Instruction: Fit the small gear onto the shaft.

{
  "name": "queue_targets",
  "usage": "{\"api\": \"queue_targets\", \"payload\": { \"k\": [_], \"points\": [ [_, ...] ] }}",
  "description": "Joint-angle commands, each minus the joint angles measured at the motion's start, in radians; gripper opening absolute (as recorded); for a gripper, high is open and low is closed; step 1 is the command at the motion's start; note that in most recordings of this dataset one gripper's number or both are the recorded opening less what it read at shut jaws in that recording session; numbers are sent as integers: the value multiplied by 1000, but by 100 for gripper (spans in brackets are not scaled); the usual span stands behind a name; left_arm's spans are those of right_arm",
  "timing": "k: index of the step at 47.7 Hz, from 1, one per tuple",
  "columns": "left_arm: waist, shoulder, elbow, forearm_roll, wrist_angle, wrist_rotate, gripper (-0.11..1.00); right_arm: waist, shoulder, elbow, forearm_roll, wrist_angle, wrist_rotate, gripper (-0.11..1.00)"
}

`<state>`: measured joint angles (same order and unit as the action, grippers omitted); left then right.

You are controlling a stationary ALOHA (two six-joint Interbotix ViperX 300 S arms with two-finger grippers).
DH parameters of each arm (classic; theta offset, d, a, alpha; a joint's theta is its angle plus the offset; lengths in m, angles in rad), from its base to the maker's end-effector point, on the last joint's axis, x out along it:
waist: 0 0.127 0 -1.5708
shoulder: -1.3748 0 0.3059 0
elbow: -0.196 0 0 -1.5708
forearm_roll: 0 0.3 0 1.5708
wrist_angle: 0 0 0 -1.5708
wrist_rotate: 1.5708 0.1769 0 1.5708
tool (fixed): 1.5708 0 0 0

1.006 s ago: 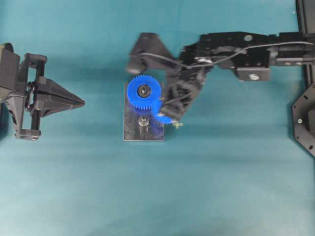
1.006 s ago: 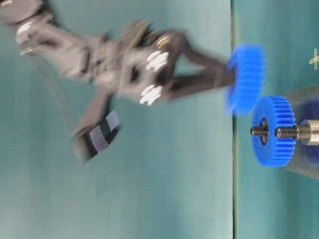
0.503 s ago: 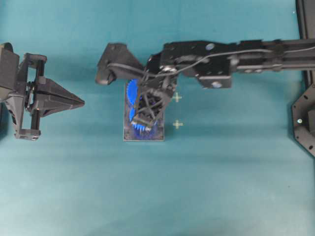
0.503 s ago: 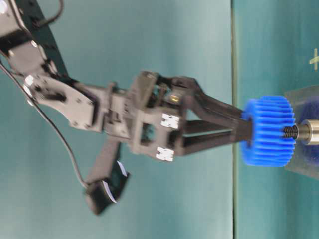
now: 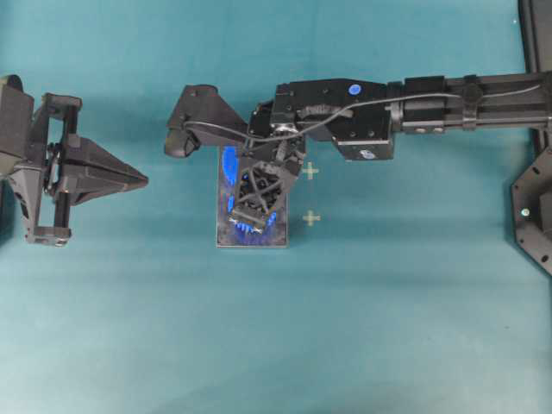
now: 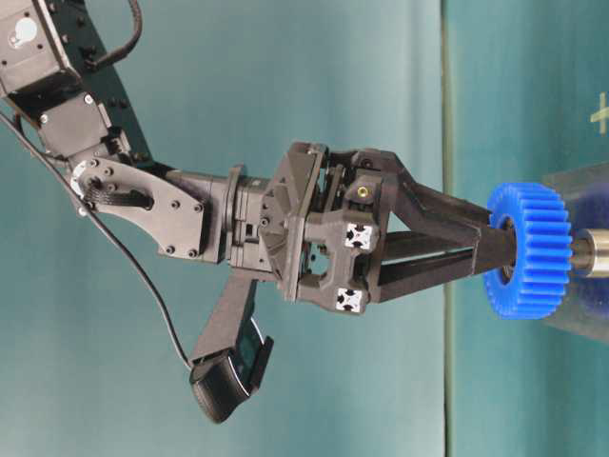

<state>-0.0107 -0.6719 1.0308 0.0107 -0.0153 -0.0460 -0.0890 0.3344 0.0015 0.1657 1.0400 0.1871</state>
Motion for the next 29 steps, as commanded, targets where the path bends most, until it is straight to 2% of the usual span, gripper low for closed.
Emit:
{"api": "queue_targets", "payload": {
  "k": [1, 14, 25, 29],
  "points": [
    [-2, -3, -14, 3, -9, -2, 0, 6, -15, -20, 2, 2, 11, 35],
    [-2, -5, -15, 3, -12, -5, 0, 5, -15, -21, 2, 2, 14, 35],
    [-18, -5, -14, 3, -15, -37, 0, 5, -12, -23, -2, 5, 12, 36],
    [-31, -6, -12, 3, -15, -38, 0, 5, -12, -23, -3, 11, 11, 44]
  ]
}}
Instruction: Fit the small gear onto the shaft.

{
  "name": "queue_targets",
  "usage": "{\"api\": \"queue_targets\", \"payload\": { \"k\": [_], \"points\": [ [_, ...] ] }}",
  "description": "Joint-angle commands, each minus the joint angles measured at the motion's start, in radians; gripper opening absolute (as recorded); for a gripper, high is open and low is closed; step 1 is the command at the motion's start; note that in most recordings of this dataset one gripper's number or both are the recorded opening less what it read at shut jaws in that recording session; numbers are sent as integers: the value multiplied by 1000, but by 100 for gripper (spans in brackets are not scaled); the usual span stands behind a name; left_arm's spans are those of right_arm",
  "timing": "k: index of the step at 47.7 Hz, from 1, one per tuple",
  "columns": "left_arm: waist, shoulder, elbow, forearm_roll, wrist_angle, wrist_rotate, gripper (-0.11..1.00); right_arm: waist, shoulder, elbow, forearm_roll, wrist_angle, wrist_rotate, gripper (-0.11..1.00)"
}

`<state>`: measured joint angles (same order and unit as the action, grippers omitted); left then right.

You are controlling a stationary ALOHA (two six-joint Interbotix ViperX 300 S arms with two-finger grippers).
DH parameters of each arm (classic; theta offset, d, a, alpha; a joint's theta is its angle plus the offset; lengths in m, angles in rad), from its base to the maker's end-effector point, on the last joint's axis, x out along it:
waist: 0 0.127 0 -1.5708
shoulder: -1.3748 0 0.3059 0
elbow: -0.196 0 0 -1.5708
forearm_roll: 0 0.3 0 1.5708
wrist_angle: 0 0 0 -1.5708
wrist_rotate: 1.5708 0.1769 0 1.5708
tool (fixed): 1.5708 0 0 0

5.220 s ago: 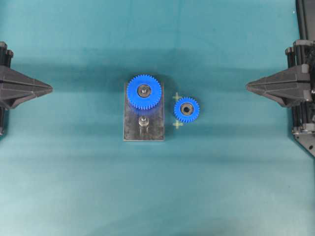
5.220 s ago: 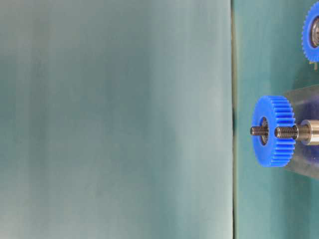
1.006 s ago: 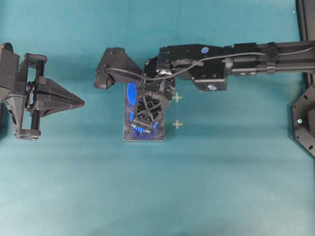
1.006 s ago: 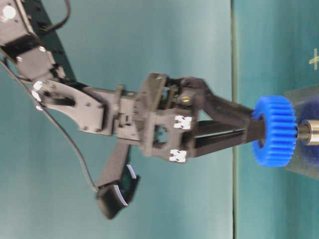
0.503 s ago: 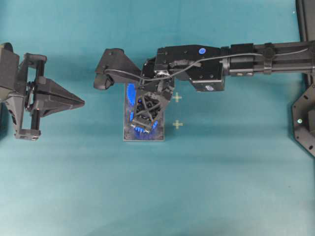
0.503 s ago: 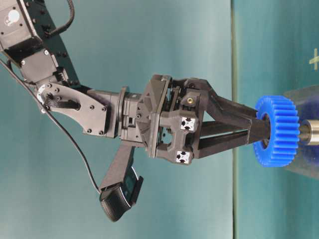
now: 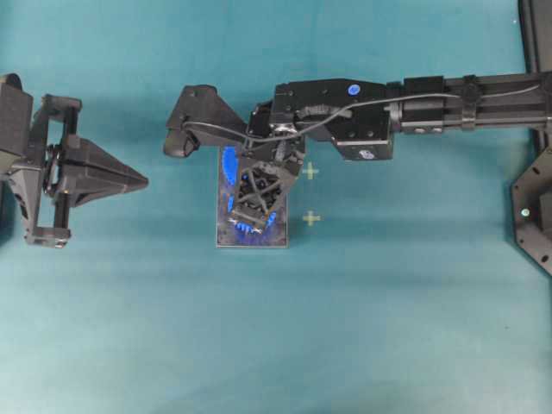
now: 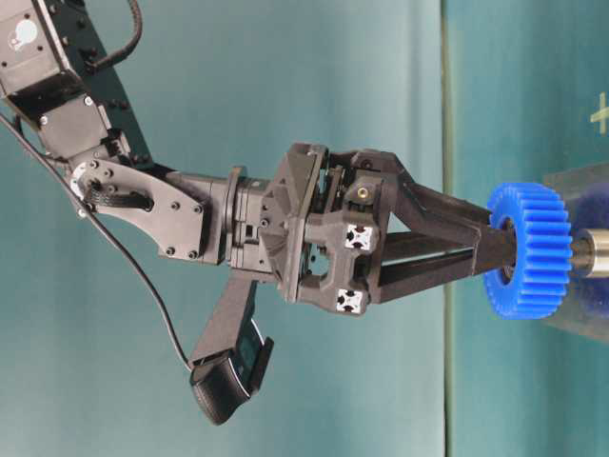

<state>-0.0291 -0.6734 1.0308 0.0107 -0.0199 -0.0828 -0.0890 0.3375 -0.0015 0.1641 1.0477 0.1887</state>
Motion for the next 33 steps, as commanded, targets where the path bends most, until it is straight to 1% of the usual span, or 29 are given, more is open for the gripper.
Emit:
{"api": "queue_targets", "payload": {
  "k": [1, 4, 12, 20, 25, 30, 33],
  "points": [
    [-14, -3, -12, 3, -11, -3, 0, 5, -15, -21, -2, 5, 9, 46],
    [-17, -3, -12, 3, -11, -3, 0, 5, -15, -26, -6, 15, 6, 49],
    [-17, -3, -15, 3, -11, -3, 0, 5, -15, -58, -35, 41, 8, 48],
    [-17, -5, -20, 3, -11, -3, 0, 14, -18, -112, -38, 87, -3, 45],
    [-18, -5, -18, 3, -11, -3, 0, 23, -12, -130, -40, 87, -9, 35],
    [-17, -5, -18, 3, -11, -3, 0, 25, 5, -130, -38, 92, -29, 17],
    [-17, -5, -17, 3, -11, -3, 0, 26, 17, -133, -38, 92, -38, 9]
  ]
}}
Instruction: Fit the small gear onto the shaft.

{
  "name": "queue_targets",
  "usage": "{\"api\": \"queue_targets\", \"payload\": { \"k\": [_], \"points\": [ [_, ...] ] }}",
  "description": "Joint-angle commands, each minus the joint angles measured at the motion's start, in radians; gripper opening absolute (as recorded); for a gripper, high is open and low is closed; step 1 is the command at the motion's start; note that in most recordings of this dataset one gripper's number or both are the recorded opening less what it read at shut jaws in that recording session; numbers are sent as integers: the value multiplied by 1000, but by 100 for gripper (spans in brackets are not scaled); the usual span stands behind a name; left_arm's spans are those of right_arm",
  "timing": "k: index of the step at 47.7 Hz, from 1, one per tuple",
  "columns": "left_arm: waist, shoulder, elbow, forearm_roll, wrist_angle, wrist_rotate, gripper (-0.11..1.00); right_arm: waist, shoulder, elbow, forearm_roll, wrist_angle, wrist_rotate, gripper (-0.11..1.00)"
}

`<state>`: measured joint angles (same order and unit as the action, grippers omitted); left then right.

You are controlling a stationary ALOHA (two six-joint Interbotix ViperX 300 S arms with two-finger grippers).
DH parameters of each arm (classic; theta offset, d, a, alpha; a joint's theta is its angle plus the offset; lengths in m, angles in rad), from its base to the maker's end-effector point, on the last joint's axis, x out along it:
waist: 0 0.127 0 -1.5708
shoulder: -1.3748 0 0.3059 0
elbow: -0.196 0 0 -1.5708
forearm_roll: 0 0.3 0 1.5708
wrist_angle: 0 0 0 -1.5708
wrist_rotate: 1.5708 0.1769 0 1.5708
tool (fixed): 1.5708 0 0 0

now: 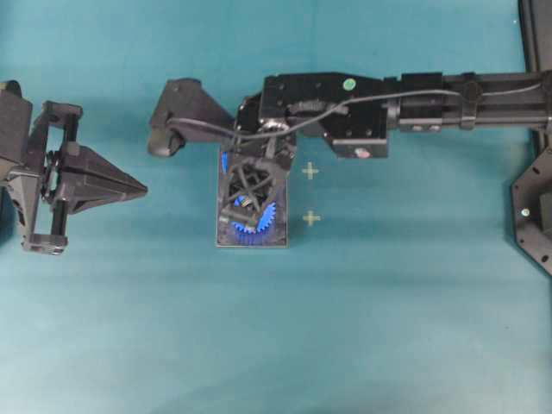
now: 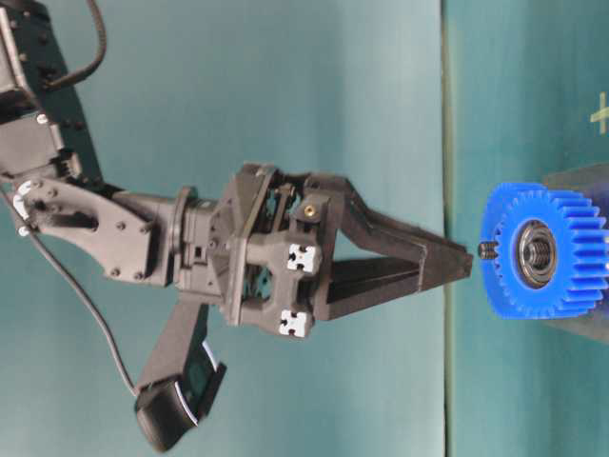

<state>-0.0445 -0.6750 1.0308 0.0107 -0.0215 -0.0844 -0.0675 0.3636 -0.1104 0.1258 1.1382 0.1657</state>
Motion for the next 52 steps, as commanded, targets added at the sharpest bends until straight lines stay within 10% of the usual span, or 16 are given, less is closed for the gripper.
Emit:
{"api": "queue_targets", "payload": {
  "k": [1, 52],
  "points": [
    [-2, -3, -17, 3, -9, -2, 0, 5, -6, -25, 0, 3, -17, 7],
    [-2, -9, -12, 3, -11, -2, 0, 31, -86, 204, -12, -41, 94, -1]
  ]
}}
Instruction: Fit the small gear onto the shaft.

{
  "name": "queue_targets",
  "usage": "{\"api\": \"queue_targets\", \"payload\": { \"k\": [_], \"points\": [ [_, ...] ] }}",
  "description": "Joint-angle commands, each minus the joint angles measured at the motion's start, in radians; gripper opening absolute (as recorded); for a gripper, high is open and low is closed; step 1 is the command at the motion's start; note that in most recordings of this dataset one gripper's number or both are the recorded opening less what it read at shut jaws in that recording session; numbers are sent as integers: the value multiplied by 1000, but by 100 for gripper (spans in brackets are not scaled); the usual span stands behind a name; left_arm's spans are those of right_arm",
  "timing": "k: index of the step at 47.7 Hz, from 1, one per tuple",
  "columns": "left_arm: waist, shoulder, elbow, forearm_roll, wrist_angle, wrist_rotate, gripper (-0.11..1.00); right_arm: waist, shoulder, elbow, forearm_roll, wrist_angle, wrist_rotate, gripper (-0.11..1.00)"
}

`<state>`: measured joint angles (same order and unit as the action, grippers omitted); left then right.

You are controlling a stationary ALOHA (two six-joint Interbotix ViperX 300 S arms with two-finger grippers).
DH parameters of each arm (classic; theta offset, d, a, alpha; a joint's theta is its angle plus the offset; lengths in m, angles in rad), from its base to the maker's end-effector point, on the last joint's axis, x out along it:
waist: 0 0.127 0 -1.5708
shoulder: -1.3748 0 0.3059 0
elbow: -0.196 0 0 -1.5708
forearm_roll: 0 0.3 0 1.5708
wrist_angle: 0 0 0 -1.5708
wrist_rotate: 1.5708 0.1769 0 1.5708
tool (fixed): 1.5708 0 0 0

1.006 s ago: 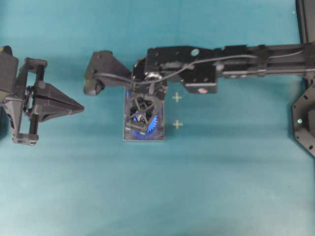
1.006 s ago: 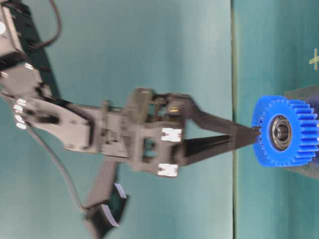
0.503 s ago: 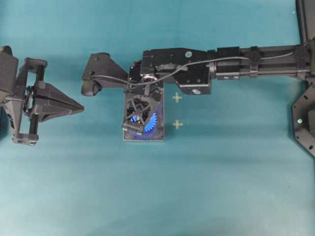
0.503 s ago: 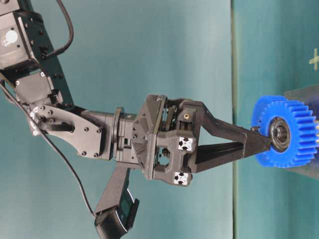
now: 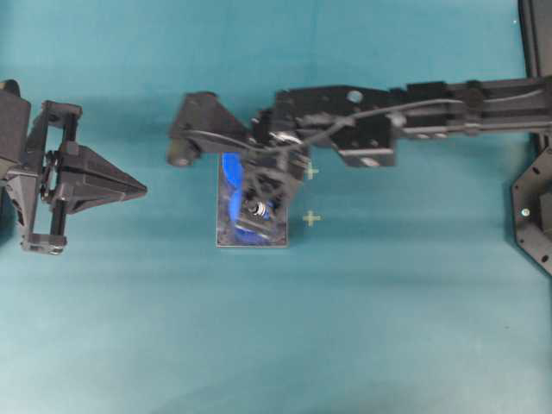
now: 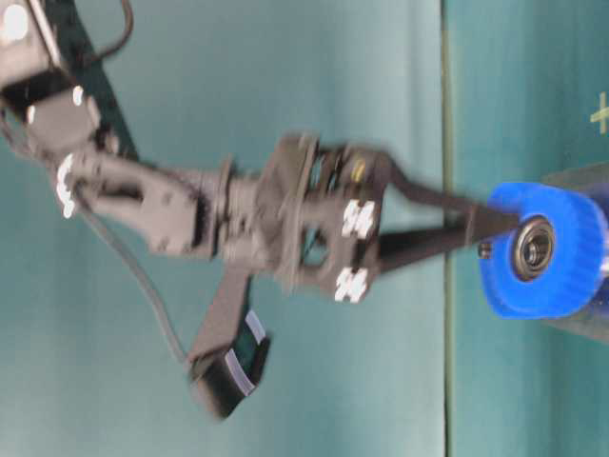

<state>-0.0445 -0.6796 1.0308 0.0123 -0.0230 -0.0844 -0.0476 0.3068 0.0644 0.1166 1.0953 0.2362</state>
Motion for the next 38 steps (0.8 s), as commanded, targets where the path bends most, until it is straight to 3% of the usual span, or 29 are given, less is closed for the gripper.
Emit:
{"api": "queue_targets", "payload": {
  "k": [1, 12, 26, 38],
  "points": [
    [-3, -5, -12, 2, -9, -2, 0, 18, -37, 35, -3, 2, 29, -1],
    [-2, -6, -14, 2, -8, -2, 0, 28, -97, 5, -18, -81, 83, -1],
    [-2, -6, -11, 2, -9, -5, 0, -2, -21, -91, -41, -135, 71, -1],
    [-2, -8, -8, 2, -9, -5, 0, -20, 29, -94, -51, -130, 55, -1]
  ]
}}
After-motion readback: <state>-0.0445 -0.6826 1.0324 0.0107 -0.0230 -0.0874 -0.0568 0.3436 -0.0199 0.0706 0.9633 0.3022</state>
